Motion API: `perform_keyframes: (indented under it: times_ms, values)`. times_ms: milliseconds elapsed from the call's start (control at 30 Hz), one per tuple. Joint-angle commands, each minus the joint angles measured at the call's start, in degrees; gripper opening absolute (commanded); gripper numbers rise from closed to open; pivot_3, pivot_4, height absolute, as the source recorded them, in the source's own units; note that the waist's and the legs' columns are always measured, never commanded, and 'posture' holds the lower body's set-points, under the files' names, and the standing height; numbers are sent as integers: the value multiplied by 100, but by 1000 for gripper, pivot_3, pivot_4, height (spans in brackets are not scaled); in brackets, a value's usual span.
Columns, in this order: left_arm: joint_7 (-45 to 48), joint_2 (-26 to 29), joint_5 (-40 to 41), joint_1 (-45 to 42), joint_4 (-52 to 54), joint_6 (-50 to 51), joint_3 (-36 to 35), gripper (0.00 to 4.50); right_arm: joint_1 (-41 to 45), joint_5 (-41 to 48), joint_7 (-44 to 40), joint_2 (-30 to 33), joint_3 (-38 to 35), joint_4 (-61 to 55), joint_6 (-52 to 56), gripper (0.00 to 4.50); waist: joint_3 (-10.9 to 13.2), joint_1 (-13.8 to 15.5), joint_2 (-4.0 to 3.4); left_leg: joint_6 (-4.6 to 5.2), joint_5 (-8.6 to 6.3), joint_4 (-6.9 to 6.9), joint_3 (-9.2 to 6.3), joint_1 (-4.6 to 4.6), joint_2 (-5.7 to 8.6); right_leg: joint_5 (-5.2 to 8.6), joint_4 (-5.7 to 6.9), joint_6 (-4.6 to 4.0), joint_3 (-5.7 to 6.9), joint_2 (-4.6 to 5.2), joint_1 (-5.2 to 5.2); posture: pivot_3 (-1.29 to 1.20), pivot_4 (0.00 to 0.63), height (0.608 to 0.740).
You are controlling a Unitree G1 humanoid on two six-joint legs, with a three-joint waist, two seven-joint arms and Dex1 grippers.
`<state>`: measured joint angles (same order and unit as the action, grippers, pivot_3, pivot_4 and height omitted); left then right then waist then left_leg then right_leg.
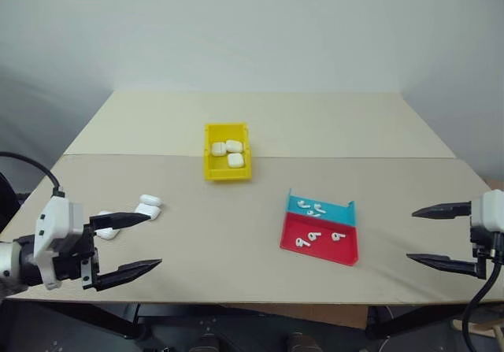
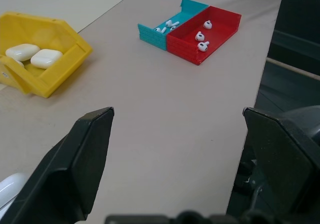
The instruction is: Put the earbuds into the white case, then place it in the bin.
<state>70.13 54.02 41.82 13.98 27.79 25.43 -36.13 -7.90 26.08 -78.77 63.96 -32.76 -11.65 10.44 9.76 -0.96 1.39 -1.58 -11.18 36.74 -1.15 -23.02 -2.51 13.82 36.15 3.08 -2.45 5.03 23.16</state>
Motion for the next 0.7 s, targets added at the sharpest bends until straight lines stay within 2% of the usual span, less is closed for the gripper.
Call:
perform_keyframes:
  times_ms: [33,233,433,567,700]
  values:
    - [-119,45,-50,-27,33,25,-8,4500,102,80,33,20,-156,-42,-1,4437,0,1,0,0,0,0,0,0,0,0,0,0,0,0,0,0,150,740]
    - [-707,-44,-319,45,277,129,27,4500,282,-19,77,17,13,63,-126,4437,0,12,1,0,0,0,0,1,0,0,0,0,0,0,-1,0,150,740]
    - [-1931,50,-1328,134,878,520,246,4500,412,-87,85,59,191,171,-149,4437,1,13,2,0,0,0,0,-1,1,-1,-1,0,-1,0,-2,0,150,740]
    - [-2505,357,-1454,-23,1220,1513,234,4500,576,-124,49,111,321,314,-207,4437,1,12,2,0,0,0,-1,2,1,-1,1,1,-2,-1,-2,0,150,740]
    - [-3267,883,-1098,-730,1359,3748,292,4500,633,-174,-12,145,321,373,-256,4437,2,14,3,0,0,0,-5,3,0,-1,4,1,-1,-5,-2,0,150,740]
